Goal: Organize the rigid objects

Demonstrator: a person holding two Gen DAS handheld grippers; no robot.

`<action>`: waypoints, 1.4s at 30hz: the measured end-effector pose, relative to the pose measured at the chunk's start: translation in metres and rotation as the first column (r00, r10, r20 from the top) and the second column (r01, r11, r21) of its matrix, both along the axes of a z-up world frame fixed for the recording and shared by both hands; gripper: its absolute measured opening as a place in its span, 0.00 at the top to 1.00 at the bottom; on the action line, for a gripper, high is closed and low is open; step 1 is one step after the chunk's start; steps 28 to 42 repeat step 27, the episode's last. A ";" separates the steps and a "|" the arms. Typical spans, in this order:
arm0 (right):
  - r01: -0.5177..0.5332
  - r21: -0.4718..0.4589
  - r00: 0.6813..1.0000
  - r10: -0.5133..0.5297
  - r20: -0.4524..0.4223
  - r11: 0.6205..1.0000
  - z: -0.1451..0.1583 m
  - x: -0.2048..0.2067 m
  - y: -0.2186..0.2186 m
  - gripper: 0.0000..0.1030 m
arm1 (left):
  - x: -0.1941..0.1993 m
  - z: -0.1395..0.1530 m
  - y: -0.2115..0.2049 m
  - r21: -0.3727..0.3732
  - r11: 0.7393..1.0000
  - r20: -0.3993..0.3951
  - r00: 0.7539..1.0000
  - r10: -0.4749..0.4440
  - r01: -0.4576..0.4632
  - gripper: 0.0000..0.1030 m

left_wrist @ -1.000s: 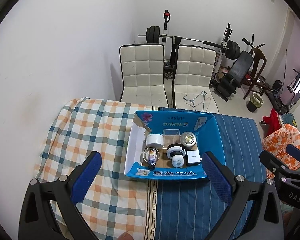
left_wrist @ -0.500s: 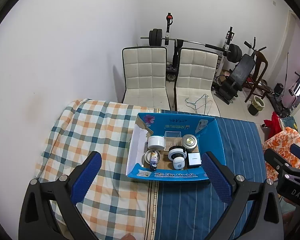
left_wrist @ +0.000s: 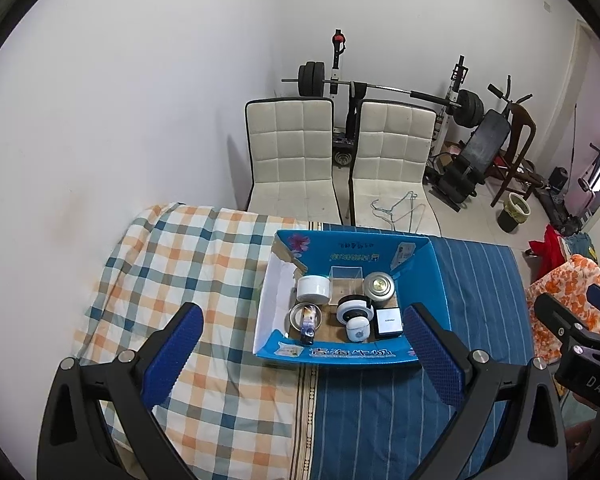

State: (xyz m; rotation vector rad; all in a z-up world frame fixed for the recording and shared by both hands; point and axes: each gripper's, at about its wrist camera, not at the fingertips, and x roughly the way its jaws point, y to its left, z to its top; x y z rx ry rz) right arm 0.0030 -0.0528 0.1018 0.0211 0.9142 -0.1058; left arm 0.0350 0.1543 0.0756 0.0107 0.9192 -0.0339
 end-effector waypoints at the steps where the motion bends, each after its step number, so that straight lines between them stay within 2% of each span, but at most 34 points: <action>1: 0.002 0.001 1.000 -0.002 0.000 1.000 0.000 0.000 0.000 0.00 | 0.000 0.000 0.000 -0.002 1.000 -0.001 1.000 0.000 0.000 0.00; 14: 0.005 0.003 0.999 -0.005 -0.032 1.000 -0.008 -0.002 -0.006 0.00 | 0.008 -0.006 -0.003 -0.019 0.999 -0.058 0.998 -0.030 0.029 0.00; 42: 0.012 0.003 0.999 -0.012 -0.034 1.000 -0.010 -0.001 -0.008 0.00 | 0.011 -0.009 -0.009 -0.014 0.999 -0.045 0.998 -0.045 0.044 0.00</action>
